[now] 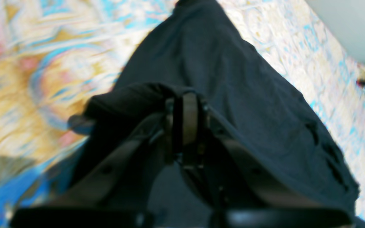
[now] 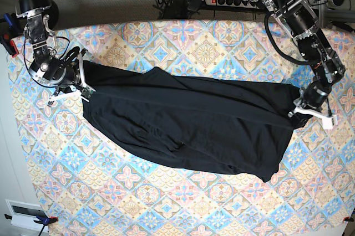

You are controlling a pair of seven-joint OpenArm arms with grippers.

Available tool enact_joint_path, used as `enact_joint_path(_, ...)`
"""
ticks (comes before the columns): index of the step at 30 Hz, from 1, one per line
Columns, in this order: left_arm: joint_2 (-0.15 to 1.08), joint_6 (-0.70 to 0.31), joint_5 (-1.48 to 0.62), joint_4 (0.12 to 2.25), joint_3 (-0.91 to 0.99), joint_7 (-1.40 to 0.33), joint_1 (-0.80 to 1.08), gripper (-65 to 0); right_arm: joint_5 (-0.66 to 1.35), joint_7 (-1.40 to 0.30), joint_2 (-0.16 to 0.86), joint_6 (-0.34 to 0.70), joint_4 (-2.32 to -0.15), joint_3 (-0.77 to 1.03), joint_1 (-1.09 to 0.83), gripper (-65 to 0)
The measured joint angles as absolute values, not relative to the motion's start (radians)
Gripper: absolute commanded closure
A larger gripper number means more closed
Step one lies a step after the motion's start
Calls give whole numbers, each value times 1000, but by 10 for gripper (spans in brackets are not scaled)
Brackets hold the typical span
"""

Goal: Layout the t-shirt on the table in an organized manner, then fold the t-shirt properly
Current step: 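Pull the shirt edge with the left gripper across the shirt toward the right gripper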

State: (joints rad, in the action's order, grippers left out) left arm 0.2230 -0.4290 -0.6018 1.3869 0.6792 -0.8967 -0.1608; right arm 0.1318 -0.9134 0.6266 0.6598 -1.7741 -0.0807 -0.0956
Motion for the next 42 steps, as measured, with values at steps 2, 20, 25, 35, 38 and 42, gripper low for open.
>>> enact_joint_path(2, 222, -435, -591, 1356, 662, -886, -167, -2, 118, -925, 595, 659, -1752, -76, -96, -7)
enact_joint_path(20, 355, -325, -881, 1299, 660, -941, 29, -254, 118, -923, 543, 655, -1895, -9, -157, -190)
enact_joint_path(25, 332, -329, -891, 1273, 656, -914, 33, -254, 131, -912, 540, 658, -1892, -7, -162, -190)
enact_joint_path(35, 302, -342, -887, 1112, 649, -834, -32, -254, 128, -919, 540, 658, -1898, -9, -167, -190)
enact_joint_path(38, 264, -345, -802, 1097, 655, -781, -76, -254, 129, -917, 540, 659, -1898, -9, -167, -190)
enact_joint_path(42, 215, -342, -701, 1097, 656, -773, -134, -233, 123, -921, 541, 658, -1898, -9, -166, -190)
